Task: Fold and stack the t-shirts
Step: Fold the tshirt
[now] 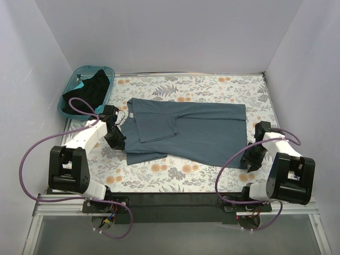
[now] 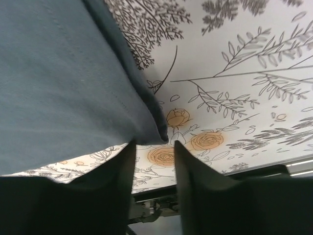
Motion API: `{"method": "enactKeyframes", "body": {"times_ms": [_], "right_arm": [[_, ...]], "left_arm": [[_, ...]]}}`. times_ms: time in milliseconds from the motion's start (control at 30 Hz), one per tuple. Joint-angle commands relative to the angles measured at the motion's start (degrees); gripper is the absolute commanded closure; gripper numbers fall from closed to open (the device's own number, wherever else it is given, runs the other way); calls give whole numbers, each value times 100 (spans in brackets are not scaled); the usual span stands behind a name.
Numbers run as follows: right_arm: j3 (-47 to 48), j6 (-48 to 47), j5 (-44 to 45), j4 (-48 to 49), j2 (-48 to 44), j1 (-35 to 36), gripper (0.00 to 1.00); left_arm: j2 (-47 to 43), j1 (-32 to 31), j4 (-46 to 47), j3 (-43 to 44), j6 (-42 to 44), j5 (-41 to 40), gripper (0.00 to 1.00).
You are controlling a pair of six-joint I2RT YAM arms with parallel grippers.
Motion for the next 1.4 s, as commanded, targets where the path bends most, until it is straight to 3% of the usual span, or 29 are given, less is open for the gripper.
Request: {"method": "enactKeyframes", "body": {"times_ms": [0, 133, 500, 1033, 1367], "right_arm": [[-107, 148, -90, 158, -83, -44, 60], [-168, 297, 51, 219, -285, -122, 52], [-608, 947, -204, 597, -988, -536, 52], [-986, 2231, 191, 1001, -1630, -650, 53], [-1161, 2609, -72, 1247, -1103, -659, 54]], "left_arm": [[-235, 48, 89, -89, -65, 117, 100], [-244, 48, 132, -133, -56, 293, 100], [-314, 48, 185, -150, -3, 293, 100], [-262, 48, 273, -150, 23, 398, 100], [-227, 48, 343, -133, 15, 504, 100]]}}
